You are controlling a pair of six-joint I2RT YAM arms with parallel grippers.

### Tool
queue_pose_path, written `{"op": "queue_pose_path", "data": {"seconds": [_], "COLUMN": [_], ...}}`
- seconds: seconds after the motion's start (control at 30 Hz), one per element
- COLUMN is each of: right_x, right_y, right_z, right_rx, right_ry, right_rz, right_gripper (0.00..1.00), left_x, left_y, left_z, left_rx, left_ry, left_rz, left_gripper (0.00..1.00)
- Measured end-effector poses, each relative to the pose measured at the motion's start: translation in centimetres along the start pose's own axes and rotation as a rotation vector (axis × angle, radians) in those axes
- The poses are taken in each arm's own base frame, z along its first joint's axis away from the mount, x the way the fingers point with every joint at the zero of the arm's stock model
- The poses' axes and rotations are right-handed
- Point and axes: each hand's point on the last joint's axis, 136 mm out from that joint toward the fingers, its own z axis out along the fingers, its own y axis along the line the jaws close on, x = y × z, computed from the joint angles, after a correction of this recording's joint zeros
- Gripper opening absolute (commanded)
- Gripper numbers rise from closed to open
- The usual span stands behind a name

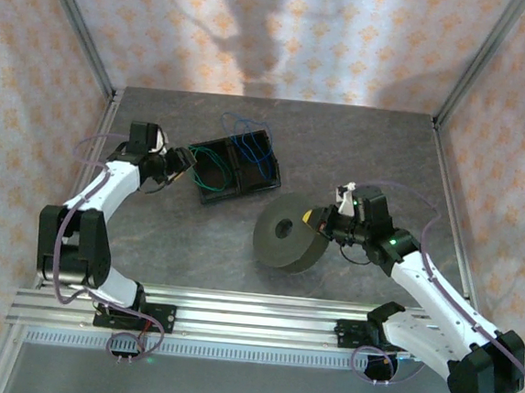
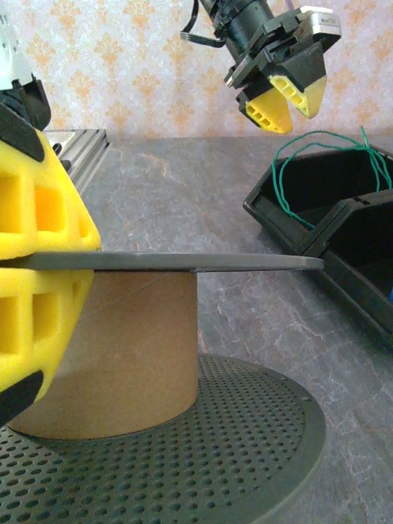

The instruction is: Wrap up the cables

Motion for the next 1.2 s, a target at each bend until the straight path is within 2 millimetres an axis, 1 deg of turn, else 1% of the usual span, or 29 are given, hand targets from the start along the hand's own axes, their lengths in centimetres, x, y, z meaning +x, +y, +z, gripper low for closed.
{"op": "queue_pose_path", "data": {"seconds": [0.03,0.1,0.2,0.27,0.4,0.53,0.63,0.7,0.77,0.87,0.93,1.07,1.2], "right_x": [0.0,0.1,0.1,0.1,-0.1,-0.2,-0.2,-0.2,-0.2,-0.5,-0.8,-1.6,-2.6], "right_y": [-0.1,-0.2,-0.4,-0.4,-0.6,-0.7,-0.7,-0.7,-0.8,-0.7,-0.6,-0.2,0.0], "right_z": [0.0,0.0,0.0,0.0,-0.2,-0.2,-0.2,-0.2,-0.3,-0.6,-0.9,-1.2,-0.8], "right_rx": [0.004,0.011,0.018,0.022,0.032,0.037,0.038,0.04,0.047,0.071,0.098,0.176,0.248], "right_ry": [0.0,0.002,-0.001,-0.003,-0.016,-0.023,-0.024,-0.025,-0.026,-0.035,-0.044,-0.059,-0.073], "right_rz": [0.001,0.002,0.001,0.001,-0.004,-0.004,-0.004,-0.006,-0.009,-0.027,-0.054,-0.131,-0.203], "right_gripper": [0.0,0.0,0.0,0.0,0.0,0.0,0.0,0.0,0.0,0.0,0.0,0.0,0.0], "left_x": [-0.1,-0.4,-0.6,-0.5,-0.4,-0.5,-0.7,-1.4,-2.2,-3.2,-3.3,-3.0,-2.1], "left_y": [0.0,0.0,0.1,0.4,0.2,-0.1,-0.9,-2.1,-4.0,-6.2,-7.1,-8.2,-9.4], "left_z": [0.3,0.9,1.8,2.2,2.3,1.6,-0.5,-2.5,-5.1,-8.2,-9.8,-11.9,-13.3], "left_rx": [-0.003,-0.006,-0.014,-0.019,-0.012,-0.012,-0.01,0.006,0.041,0.083,0.107,0.147,0.223], "left_ry": [0.007,0.019,0.033,0.044,0.056,0.047,0.012,-0.035,-0.096,-0.174,-0.208,-0.247,-0.26], "left_rz": [-0.004,-0.001,-0.006,-0.006,0.005,0.015,0.042,0.07,0.105,0.157,0.186,0.217,0.25], "left_gripper": [0.34,0.29,0.13,0.0,0.0,0.0,0.0,0.0,0.0,0.0,0.0,0.0,0.0]}}
